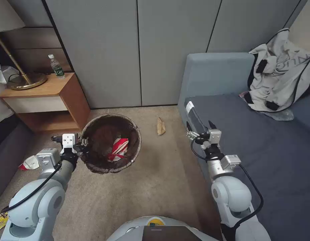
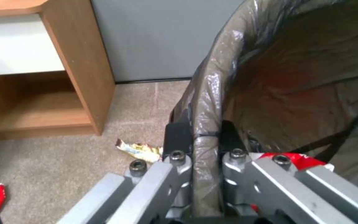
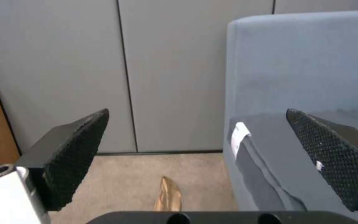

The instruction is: Pick up the trash bin, then pick up the garbage from the floor and place it into the trash bin.

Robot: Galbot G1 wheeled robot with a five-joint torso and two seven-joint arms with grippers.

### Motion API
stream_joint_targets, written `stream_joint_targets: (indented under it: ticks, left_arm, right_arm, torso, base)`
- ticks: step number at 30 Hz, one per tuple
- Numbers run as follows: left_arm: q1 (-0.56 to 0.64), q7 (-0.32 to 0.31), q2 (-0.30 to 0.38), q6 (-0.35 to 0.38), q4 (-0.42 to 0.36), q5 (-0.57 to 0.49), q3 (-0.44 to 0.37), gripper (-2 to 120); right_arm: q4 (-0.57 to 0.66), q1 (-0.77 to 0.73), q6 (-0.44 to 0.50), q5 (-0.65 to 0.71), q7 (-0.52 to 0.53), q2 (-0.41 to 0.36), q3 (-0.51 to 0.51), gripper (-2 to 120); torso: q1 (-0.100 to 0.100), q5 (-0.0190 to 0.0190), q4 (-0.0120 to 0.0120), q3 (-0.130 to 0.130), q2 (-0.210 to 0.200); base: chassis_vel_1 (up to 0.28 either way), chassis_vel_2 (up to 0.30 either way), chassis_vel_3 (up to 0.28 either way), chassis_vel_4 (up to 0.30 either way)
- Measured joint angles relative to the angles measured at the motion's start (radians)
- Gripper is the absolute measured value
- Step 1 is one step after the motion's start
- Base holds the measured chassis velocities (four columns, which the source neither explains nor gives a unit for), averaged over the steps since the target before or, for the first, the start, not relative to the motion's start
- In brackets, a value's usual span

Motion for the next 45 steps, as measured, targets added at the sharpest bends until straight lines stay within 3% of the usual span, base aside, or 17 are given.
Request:
stream_joint_targets:
  ticks: [7, 37, 45]
  left_arm:
    - [-0.002, 0.001, -0.002, 0.000, 0.003, 0.003, 0.002, 2]
    - [0.005, -0.001, -0.010, 0.000, -0.014, 0.005, 0.003, 2]
    - [0.012, -0.002, -0.008, 0.000, -0.029, 0.003, 0.000, 2]
  right_arm:
    - [-0.005, 0.001, -0.001, -0.004, -0.005, 0.006, 0.002, 100]
    - [0.005, -0.003, -0.026, 0.005, -0.003, -0.003, -0.032, 100]
    - [-0.007, 0.007, -0.082, 0.006, 0.062, -0.033, -0.096, 100]
  torso:
    - [0.000, 0.0000, 0.0000, 0.000, 0.000]
    - [0.000, -0.0003, -0.0003, 0.000, 0.000]
    - [0.000, 0.0000, 0.0001, 0.000, 0.000]
  base:
    - [-0.049, 0.053, 0.042, -0.051]
    - [-0.181, 0.177, 0.182, -0.173]
    - [-0.072, 0.070, 0.079, -0.072]
